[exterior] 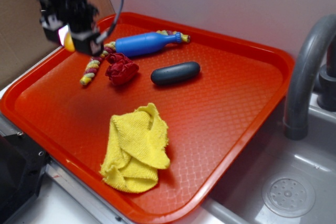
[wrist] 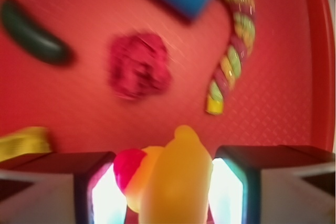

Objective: Grab the yellow duck.

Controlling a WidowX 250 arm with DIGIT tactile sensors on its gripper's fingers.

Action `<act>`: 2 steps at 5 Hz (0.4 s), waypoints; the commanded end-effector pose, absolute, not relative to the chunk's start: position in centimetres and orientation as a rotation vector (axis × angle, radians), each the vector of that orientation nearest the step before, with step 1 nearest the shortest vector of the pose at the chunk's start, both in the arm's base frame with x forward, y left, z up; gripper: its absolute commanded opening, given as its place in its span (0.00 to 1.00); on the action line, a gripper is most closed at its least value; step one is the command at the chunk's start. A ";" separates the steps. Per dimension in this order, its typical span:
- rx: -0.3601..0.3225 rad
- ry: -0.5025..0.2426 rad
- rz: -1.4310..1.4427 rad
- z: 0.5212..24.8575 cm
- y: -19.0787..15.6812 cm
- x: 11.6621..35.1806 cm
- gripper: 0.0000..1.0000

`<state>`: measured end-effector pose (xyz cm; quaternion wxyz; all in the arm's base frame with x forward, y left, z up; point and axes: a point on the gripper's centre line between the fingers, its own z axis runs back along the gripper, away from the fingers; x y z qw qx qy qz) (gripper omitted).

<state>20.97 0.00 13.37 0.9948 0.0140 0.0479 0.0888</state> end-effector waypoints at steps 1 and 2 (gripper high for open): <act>-0.072 -0.077 0.128 21.1 -3.1 21.1 0.00; -0.047 -0.042 0.094 20.4 -3.4 21.5 0.00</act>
